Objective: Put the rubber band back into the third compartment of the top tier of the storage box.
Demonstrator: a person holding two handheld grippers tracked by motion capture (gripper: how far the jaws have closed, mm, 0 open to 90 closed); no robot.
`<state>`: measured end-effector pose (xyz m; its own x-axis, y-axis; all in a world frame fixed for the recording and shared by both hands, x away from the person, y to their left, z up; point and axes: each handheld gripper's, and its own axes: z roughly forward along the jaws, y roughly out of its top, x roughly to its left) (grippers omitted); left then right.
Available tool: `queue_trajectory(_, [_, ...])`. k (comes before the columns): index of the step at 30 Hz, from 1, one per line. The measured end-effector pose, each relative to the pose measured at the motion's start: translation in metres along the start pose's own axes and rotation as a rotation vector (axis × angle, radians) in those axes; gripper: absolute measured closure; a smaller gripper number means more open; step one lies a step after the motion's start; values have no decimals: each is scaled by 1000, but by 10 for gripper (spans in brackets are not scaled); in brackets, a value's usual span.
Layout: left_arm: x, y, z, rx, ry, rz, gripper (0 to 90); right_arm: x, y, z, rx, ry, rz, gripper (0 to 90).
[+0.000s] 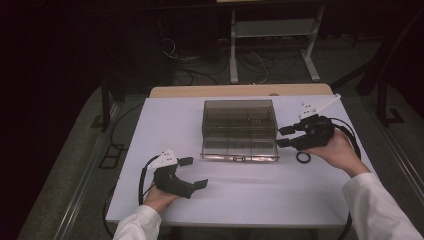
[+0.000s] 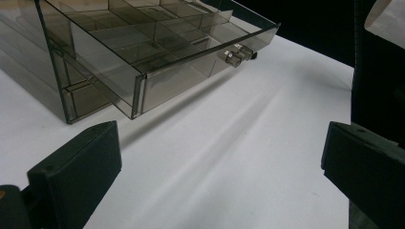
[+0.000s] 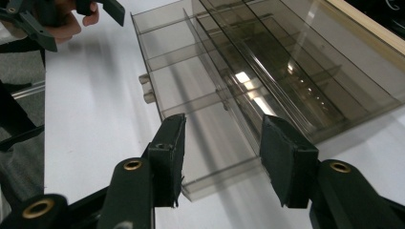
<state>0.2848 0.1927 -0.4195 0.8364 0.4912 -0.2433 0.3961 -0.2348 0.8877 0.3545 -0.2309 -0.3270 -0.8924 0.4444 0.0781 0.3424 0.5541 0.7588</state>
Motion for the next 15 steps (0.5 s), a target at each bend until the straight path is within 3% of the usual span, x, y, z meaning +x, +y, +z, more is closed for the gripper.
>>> queue_trajectory(15, [-1,0,-1,-3,-1,-4,0,-14,-27,-11,-11,-46,75,467])
